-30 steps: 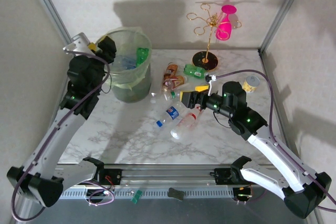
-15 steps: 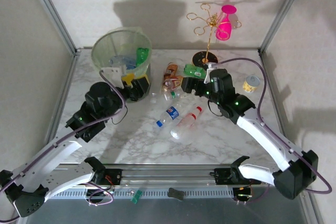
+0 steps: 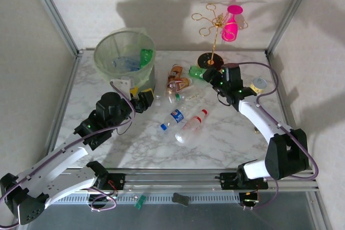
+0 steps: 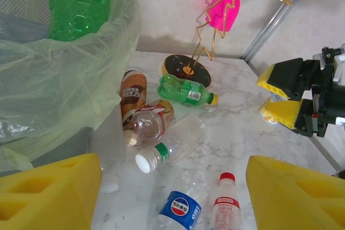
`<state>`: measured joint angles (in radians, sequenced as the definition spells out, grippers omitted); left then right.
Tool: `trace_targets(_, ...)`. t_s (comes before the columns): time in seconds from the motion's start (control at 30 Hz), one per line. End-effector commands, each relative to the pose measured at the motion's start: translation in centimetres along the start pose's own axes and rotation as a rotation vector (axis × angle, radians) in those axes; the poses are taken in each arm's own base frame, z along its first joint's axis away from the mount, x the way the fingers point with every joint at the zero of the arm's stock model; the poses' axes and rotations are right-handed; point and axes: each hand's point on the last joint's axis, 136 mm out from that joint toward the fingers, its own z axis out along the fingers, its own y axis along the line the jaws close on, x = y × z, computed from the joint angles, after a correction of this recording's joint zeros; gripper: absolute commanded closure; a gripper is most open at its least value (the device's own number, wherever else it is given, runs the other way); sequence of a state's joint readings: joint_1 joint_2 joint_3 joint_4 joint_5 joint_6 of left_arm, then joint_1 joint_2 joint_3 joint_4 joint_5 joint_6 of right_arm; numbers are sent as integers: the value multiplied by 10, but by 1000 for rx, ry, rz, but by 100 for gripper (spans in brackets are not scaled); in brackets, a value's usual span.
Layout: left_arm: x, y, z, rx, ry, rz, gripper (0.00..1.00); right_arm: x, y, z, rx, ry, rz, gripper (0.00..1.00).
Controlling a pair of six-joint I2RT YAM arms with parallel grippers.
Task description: Put the plastic bottles in the bin
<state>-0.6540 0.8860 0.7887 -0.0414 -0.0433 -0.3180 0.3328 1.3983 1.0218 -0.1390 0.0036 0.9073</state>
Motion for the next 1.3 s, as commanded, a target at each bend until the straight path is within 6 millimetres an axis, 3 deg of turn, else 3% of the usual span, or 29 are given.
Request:
trace_targets(0.0, -4, -12, -5, 56, -24, 3, 29, -12, -10, 8, -17, -41, 202, 32)
trace_targets(0.23, -3, -20, -9, 84, -33, 14, 29, -16, -37, 25, -20, -53, 453, 35)
trace_targets(0.6, -3, -21, -12, 82, -43, 26, 28, -21, -64, 81, 4, -46, 694, 38)
trace_targets(0.93, -3, -21, -13, 81, -48, 34, 28, -35, -85, 121, 21, -73, 809, 27)
trace_targets(1.27, -1, -20, -11, 76, -43, 42, 28, -33, -97, 145, 65, -55, 870, 34)
